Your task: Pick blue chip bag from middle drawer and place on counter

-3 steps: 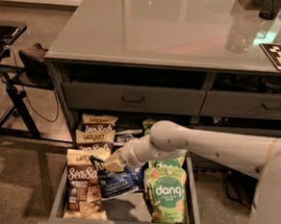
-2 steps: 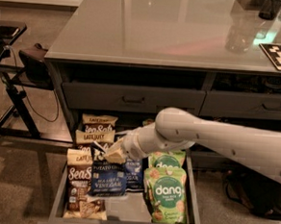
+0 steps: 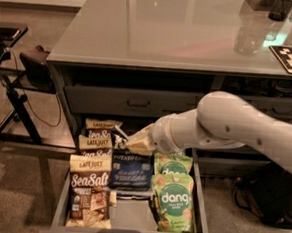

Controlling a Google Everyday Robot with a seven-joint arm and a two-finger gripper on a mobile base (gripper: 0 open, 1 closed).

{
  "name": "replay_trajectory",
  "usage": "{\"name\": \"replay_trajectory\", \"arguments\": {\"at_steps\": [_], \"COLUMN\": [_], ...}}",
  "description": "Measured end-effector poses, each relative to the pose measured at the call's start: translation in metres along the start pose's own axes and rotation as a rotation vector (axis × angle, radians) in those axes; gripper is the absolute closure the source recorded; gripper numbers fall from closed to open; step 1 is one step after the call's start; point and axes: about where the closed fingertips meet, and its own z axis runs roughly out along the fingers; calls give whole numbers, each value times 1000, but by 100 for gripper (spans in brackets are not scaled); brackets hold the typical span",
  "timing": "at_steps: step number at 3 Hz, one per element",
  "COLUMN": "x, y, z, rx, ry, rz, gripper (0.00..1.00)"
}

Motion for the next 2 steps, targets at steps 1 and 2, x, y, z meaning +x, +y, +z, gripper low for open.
{"name": "replay_trajectory", "arguments": {"at_steps": [1,2], "x": [-22,-28], "y": [12,15], "z": [-65,-74], "rx": [104,124], "ry": [-24,-24], "rz": [-14,-28], "gripper": [100,100]}}
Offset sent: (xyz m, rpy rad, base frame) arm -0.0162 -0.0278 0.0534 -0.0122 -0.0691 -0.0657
